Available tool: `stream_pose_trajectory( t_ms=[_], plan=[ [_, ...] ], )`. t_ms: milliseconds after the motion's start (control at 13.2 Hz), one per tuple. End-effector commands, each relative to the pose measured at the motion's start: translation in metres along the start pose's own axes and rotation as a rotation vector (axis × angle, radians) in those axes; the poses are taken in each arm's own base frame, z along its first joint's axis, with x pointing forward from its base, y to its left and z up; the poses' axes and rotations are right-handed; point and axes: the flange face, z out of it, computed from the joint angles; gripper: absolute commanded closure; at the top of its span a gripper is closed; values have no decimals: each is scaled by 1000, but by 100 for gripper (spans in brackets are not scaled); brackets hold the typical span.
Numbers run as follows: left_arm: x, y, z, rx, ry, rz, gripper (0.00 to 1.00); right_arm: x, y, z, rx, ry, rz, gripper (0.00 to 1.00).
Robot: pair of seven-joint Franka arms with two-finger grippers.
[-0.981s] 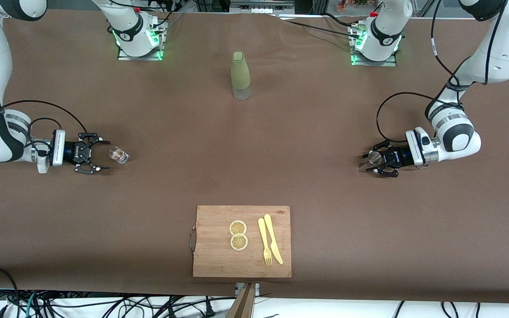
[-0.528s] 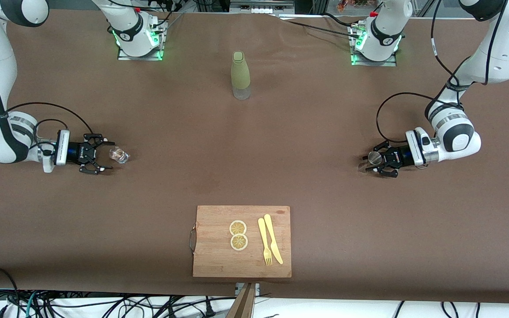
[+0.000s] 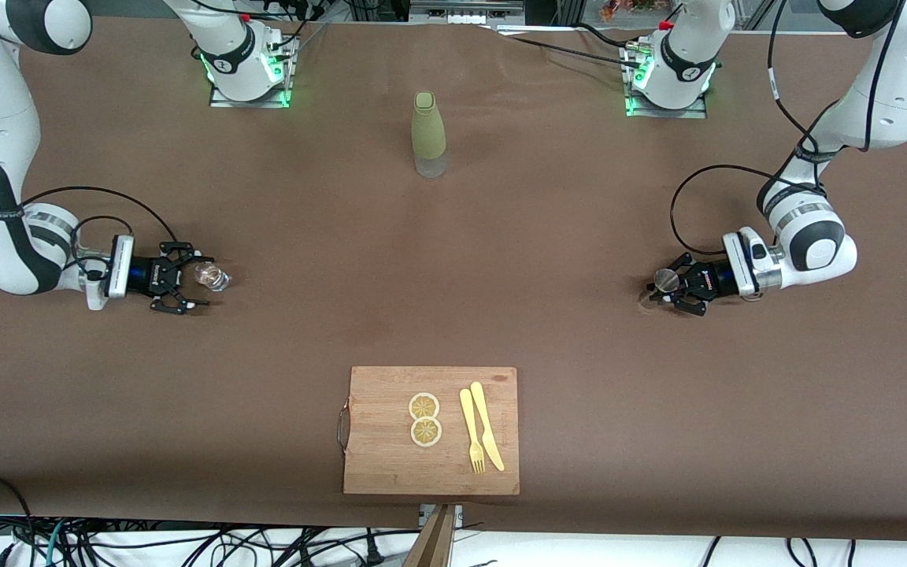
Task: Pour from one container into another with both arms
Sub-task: 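Lift the jigger with the left gripper while the right gripper lifts the glass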
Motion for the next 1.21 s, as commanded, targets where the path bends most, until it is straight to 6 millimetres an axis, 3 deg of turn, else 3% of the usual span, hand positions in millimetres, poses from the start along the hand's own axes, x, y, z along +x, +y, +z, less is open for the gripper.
stream_pose_trajectory(
  t_ms=[0, 302, 528, 755, 1132],
  plan=[
    [-3, -9, -9, 55, 10, 53, 100, 1, 3, 7, -6, 27, -13, 0],
    [33, -31, -24, 4, -26, -6, 100, 4, 5, 22, 5, 48, -15, 0],
    [78, -40, -3, -93, -118, 61, 100, 2, 5, 26, 5, 58, -10, 0],
    [130, -40, 49, -168, -177, 8, 100, -3, 1, 32, 23, 80, 0, 0],
    [161, -19, 141, -194, -127, -107, 100, -8, -2, 36, 29, 91, 0, 2]
  ],
)
